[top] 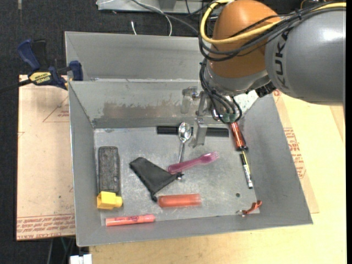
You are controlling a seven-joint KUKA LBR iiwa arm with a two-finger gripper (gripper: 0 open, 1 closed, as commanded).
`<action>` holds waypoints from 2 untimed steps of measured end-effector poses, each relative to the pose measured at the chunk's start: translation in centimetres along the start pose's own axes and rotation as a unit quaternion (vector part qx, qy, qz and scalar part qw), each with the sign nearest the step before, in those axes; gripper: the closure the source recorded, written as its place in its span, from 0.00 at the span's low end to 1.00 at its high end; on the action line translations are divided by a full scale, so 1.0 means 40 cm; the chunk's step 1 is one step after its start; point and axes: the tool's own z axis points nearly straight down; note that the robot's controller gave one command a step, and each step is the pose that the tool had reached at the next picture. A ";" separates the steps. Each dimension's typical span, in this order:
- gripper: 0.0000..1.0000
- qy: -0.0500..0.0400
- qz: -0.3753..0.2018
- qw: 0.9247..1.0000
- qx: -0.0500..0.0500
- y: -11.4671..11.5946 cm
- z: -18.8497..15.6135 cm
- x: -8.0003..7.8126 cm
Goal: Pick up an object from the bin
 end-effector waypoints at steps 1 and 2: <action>0.00 -0.004 0.001 1.000 0.000 -0.001 -0.013 -0.003; 0.00 -0.004 -0.092 0.996 0.000 -0.072 0.266 0.032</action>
Offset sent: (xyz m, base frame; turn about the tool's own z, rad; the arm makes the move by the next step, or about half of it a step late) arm -0.0210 -0.0434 -0.1604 -0.2739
